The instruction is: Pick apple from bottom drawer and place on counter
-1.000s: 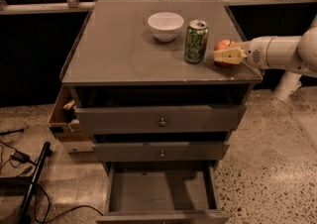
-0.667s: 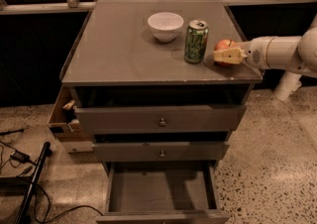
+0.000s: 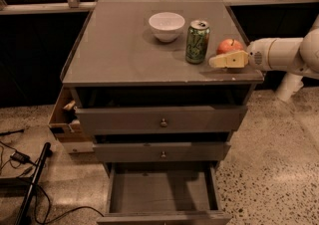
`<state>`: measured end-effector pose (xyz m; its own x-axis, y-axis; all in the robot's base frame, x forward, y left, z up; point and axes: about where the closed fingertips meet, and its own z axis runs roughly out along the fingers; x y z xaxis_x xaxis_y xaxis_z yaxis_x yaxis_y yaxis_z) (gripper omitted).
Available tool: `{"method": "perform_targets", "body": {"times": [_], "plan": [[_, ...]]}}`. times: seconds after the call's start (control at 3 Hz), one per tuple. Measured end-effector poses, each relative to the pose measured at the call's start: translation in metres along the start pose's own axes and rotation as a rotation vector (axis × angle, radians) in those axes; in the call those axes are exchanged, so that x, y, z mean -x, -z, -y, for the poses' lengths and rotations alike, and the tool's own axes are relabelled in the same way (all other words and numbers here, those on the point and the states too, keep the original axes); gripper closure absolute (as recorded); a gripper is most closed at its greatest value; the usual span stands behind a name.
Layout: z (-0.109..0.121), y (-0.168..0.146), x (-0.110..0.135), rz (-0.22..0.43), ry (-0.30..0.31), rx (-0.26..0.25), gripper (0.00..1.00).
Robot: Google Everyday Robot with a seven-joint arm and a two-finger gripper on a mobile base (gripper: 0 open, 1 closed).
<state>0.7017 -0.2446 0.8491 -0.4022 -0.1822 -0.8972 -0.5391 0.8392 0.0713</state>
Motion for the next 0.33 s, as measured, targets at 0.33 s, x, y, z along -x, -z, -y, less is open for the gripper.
{"method": "perform_targets", "body": {"times": [0.33], "plan": [[0.0000, 0.0000, 0.0000, 0.000, 0.000, 0.000, 0.00]]}}
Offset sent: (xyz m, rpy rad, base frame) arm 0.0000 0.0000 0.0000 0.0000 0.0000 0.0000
